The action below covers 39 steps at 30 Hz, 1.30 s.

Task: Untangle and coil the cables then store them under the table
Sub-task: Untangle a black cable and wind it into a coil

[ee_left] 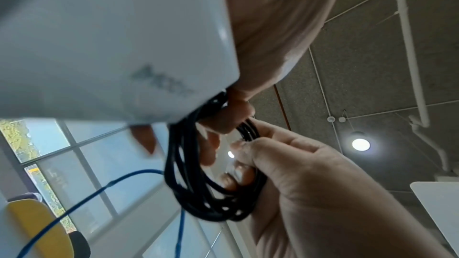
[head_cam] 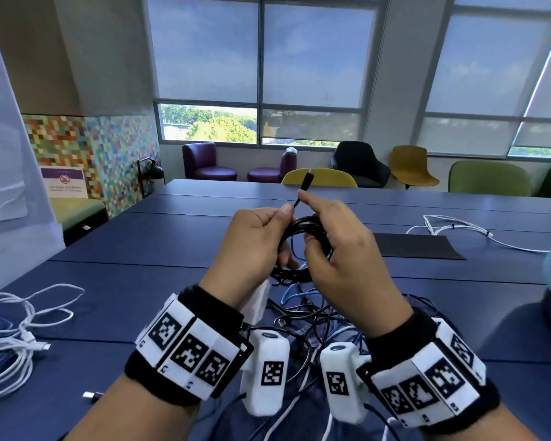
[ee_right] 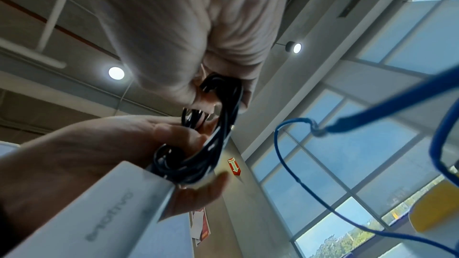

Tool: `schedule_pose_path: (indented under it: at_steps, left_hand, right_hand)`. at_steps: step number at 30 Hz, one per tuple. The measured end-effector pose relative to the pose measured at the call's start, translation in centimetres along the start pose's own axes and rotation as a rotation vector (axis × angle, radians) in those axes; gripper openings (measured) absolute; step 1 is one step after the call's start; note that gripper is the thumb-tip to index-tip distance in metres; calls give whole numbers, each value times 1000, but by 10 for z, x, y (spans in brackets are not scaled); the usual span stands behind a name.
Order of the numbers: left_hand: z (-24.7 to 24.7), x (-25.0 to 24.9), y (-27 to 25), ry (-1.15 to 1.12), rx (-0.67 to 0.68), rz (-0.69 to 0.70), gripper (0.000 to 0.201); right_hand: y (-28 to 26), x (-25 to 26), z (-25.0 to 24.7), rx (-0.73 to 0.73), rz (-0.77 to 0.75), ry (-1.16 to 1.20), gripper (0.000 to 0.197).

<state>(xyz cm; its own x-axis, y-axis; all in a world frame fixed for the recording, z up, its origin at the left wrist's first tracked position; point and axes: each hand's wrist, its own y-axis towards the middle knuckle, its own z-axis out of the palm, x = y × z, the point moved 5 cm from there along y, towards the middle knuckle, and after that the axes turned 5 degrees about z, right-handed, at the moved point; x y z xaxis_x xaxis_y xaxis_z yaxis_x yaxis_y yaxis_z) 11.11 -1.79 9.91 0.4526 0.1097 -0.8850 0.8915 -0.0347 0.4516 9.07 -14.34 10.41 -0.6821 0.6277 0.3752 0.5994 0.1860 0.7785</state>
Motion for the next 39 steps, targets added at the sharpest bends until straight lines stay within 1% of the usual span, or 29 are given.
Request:
schedule_pose_path:
  at_steps: [4, 8, 10, 14, 18, 21, 24, 26, 28, 30, 32, 34, 35, 37, 39]
  left_hand:
    - [-2, 4, 0, -4, 35, -52, 42]
    - [-8, 8, 1, -97, -41, -69, 37]
    - [-7, 9, 2, -70, -51, -54, 34]
    - [-3, 8, 3, 44, -4, -62, 46]
    - [-3, 1, 2, 133, 61, -62, 44]
    - [-1, -2, 1, 106, 99, -61, 49]
    - [0, 1, 1, 4, 49, -70, 58]
    - [-2, 4, 3, -32, -9, -74, 61]
    - [-2, 6, 4, -48, -46, -80, 61]
    - [-2, 7, 4, -53, -59, -79, 55]
    - [-3, 7, 3, -66, -61, -76, 52]
    - [-4, 7, 3, -75, -53, -96, 51]
    - [-4, 8, 2, -80, -44, -114, 51]
    - [-5, 8, 2, -96, -33, -150, 52]
    - [-6, 7, 1, -101, -26, -166, 53]
  right_hand:
    - [0, -1, 5, -43, -33, -81, 51]
    - [-1, 1, 7, -70, -41, -81, 43]
    - [-2, 0, 8, -71, -22, -71, 42]
    - [-4, -2, 9, -105, 17, -46, 39]
    - [-2, -7, 9, -107, 6, -55, 26]
    - [-1, -11, 6, -91, 2, -77, 20]
    - [0, -11, 3, -11, 21, -33, 21]
    - [2, -12, 0, 45, 70, 10, 18]
    - [4, -12, -5, 61, 119, 41, 14]
    - [4, -10, -8, 55, 127, 68, 27]
    - [4, -6, -8, 54, 85, 107, 42]
    - [3, -2, -8, 49, 4, 147, 49]
    - [3, -1, -7, 46, -50, 153, 47]
    - [1, 0, -5, 52, -141, 160, 34]
    - [0, 0, -3, 64, -164, 206, 21]
